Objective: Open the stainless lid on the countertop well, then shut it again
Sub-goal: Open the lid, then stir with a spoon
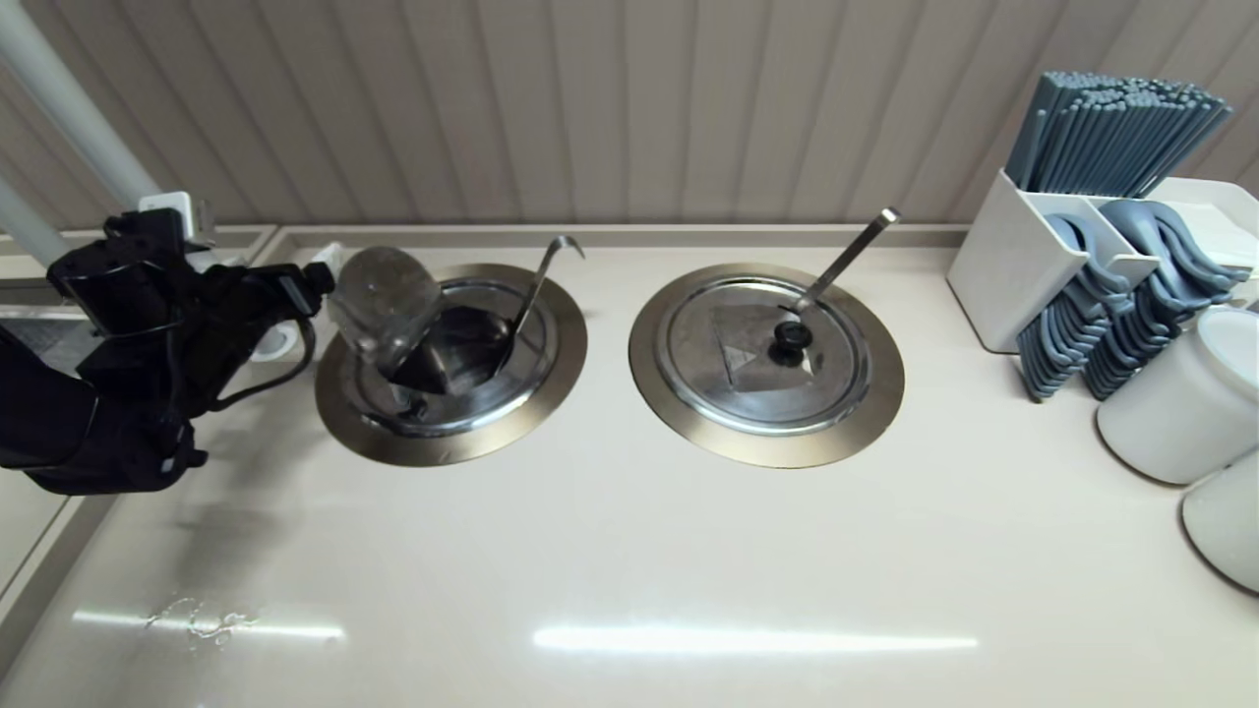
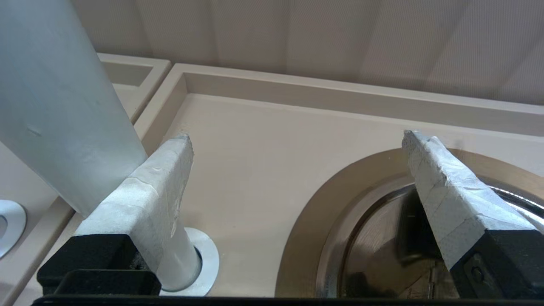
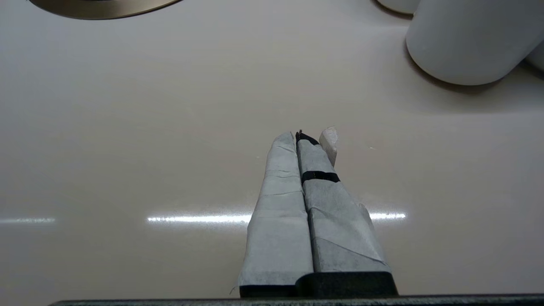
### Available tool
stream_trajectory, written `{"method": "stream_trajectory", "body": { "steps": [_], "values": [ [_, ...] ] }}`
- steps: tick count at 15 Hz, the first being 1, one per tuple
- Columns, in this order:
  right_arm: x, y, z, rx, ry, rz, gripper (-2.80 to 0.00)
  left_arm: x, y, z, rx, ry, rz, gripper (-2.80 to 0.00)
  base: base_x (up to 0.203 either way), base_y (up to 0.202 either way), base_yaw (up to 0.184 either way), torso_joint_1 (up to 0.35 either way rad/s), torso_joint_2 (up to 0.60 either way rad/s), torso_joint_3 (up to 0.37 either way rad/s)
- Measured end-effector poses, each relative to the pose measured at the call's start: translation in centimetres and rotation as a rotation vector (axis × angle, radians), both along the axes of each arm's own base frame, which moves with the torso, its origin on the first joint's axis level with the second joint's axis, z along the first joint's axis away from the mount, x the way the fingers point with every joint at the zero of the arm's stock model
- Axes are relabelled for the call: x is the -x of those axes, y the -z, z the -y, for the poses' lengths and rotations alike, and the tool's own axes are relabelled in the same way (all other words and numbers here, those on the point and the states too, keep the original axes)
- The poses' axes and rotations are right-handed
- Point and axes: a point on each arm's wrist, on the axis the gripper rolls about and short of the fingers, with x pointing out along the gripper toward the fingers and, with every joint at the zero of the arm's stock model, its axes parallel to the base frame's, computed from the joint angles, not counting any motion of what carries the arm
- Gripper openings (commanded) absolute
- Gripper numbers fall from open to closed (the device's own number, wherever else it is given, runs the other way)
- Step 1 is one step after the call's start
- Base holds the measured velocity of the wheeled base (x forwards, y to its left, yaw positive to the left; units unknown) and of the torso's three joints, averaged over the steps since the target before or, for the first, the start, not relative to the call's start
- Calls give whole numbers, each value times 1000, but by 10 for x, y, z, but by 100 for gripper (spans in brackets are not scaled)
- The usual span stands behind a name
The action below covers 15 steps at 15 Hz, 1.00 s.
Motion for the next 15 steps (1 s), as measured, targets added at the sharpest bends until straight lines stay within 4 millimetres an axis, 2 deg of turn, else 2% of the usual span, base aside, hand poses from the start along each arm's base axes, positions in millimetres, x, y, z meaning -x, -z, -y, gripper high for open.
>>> {"method": "stream_trajectory", "body": {
  "steps": [5, 8, 11, 13, 15],
  "values": [
    [0, 0, 0, 0, 0, 0, -280, 6, -11, -1, -1, -13, 40, 0, 0, 0, 0, 0, 0, 0],
    [0, 0, 0, 0, 0, 0, -280, 13, -19, 2, 69, 8, 25, 0, 0, 0, 0, 0, 0, 0],
    [0, 0, 0, 0, 0, 0, -280, 32, -22, 34, 145, 155, -91, 0, 0, 0, 0, 0, 0, 0],
    [0, 0, 0, 0, 0, 0, -280, 49, -22, 70, 138, 355, -175, 0, 0, 0, 0, 0, 0, 0],
    [0, 0, 0, 0, 0, -1, -280, 65, -23, 101, 135, 477, -252, 0, 0, 0, 0, 0, 0, 0]
  ]
}}
